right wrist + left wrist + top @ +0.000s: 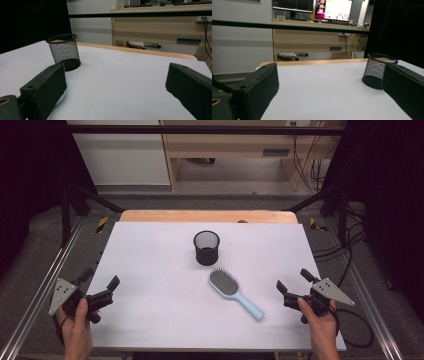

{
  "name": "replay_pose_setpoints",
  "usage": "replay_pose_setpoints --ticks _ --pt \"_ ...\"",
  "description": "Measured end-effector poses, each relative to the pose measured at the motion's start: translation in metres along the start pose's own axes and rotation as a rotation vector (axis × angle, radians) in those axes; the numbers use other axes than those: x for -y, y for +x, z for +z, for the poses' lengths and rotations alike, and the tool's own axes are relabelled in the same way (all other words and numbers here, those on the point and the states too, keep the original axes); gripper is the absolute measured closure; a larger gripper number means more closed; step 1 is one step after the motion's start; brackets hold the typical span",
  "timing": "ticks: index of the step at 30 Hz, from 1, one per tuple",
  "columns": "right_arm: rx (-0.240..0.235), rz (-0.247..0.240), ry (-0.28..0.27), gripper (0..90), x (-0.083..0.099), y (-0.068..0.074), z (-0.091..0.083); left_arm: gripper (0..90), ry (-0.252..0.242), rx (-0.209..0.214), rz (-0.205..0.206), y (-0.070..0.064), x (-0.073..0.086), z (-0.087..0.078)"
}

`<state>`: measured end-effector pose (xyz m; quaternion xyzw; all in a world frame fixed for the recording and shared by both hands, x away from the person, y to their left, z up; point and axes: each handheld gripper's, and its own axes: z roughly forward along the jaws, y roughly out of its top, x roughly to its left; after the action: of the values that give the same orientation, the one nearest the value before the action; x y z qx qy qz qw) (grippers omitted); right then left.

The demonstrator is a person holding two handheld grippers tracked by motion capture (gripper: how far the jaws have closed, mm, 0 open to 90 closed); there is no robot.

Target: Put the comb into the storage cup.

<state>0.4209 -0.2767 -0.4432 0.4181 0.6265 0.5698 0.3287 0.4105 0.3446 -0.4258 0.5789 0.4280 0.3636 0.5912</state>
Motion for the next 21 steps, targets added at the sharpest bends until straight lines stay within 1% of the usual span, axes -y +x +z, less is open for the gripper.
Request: replay_pose_setpoints --ticks 3,4,7,8,12,13,17,19,21 --pt "0.007 0.006 0.003 3.1 0.000 -0.001 -0.001 1.1 0.000 0.000 0.000 0.000 0.000 0.000" --pt "0.019 0.010 0.001 3.1 -0.001 -0.001 -0.001 1.0 -0.001 0.000 0.001 0.000 0.000 0.000" --pt "0.028 0.009 0.000 3.2 -0.001 -0.001 -0.002 1.0 0.001 0.000 0.001 0.000 0.000 0.000" --pt "0.041 0.010 0.003 3.4 -0.001 -0.002 -0.002 1.0 0.002 0.001 0.001 0.000 0.000 0.000" --pt "0.052 0.022 0.009 4.3 -0.003 -0.001 -0.003 1.0 0.005 0.001 0.002 0.000 0.000 0.000" --pt "0.051 0.029 0.009 4.5 -0.003 0.000 -0.003 1.0 0.005 0.001 0.002 0.000 0.001 0.001" --pt "0.036 0.028 0.028 6.4 -0.006 0.005 -0.002 1.0 0.009 0.003 0.003 -0.001 0.001 0.001" --pt "0.021 0.027 0.047 6.8 -0.008 0.010 -0.001 1.0 0.012 0.004 0.004 -0.001 0.001 0.002" --pt "0.009 0.020 0.080 6.9 -0.011 0.015 0.000 1.0 0.015 0.003 0.004 -0.001 0.002 0.002"
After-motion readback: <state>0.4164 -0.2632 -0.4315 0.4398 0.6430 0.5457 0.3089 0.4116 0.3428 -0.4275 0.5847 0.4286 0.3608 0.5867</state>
